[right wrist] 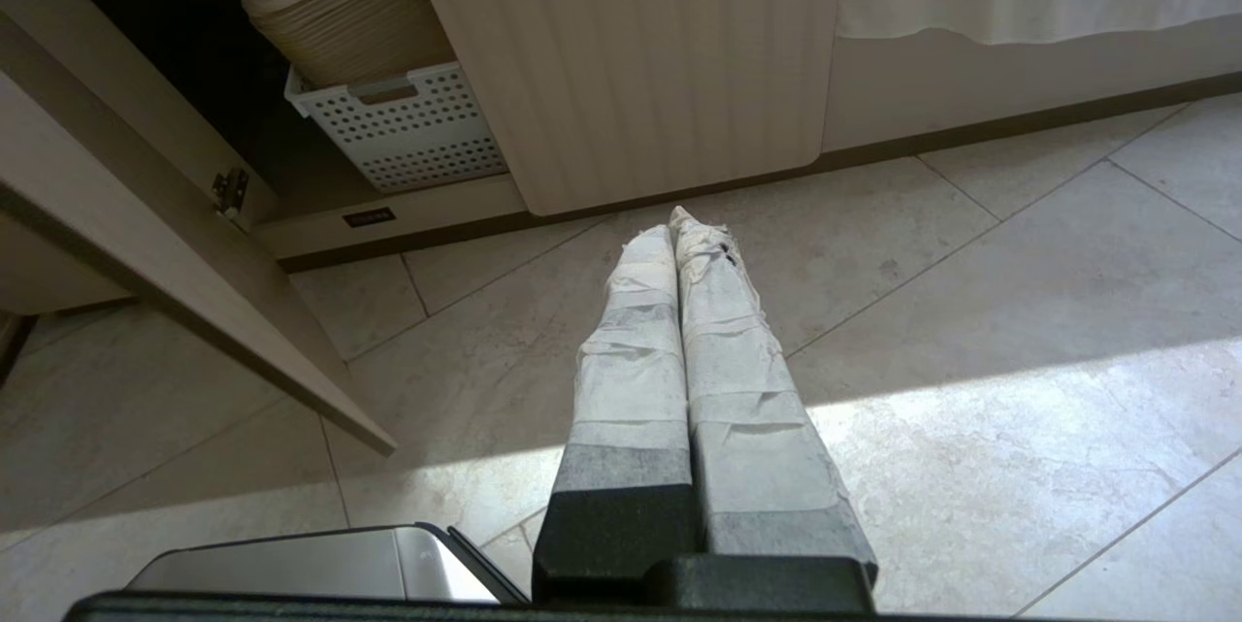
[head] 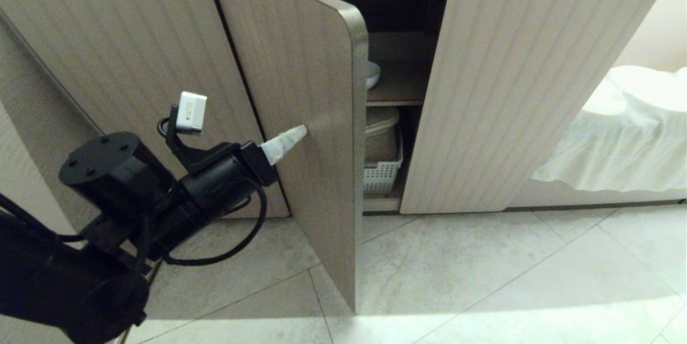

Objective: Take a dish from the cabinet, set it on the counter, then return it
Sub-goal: Close the cabinet door

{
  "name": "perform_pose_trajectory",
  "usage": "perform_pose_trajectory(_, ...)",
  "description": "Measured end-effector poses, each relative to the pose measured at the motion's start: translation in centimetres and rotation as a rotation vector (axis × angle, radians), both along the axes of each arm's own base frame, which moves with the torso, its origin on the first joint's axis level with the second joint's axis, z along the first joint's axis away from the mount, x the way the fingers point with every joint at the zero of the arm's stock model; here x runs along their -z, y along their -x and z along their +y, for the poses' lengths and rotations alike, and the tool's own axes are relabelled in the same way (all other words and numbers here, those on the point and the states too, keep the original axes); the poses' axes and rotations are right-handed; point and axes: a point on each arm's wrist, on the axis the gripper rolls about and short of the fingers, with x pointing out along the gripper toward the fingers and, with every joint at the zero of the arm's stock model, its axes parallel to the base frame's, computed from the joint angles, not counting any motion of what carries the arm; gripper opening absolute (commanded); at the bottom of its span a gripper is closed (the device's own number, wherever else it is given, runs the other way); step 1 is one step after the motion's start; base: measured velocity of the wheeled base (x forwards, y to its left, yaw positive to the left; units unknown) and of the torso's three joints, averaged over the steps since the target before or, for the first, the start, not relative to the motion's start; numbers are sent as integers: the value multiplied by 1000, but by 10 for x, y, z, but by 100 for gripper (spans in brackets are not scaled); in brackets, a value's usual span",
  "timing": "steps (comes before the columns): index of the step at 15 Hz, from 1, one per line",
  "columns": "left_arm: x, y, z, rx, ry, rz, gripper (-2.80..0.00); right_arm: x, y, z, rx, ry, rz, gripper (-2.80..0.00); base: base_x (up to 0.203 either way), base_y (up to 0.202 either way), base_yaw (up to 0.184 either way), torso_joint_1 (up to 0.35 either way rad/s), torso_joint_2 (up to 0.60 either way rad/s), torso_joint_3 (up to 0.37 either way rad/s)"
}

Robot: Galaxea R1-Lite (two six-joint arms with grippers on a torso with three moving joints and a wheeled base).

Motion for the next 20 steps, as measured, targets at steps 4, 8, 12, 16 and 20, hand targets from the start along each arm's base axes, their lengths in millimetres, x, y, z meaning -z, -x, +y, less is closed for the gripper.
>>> perform_pose_trajectory(4, 3, -23, -12, 2, 3, -7, -280, 0, 0, 0, -1, 0, 0, -280, 0, 0, 0, 0, 0, 0)
perform_pose_trajectory(8, 3, -56, -25, 18, 2, -20, -280, 0, 0, 0, 0, 0, 0, -280, 0, 0, 0, 0, 0, 0)
perform_pose_trajectory(12, 4, -93, -38, 28, 7, -50, -280, 0, 0, 0, 0, 0, 0, -280, 0, 0, 0, 0, 0, 0)
perform_pose_trajectory(16, 3, -127, -50, 23, 8, -69, -280, 0, 0, 0, 0, 0, 0, -280, 0, 0, 0, 0, 0, 0)
perform_pose_trajectory(20, 14, -139, -54, -26, -80, -97, -280, 0, 0, 0, 0, 0, 0, -280, 0, 0, 0, 0, 0, 0)
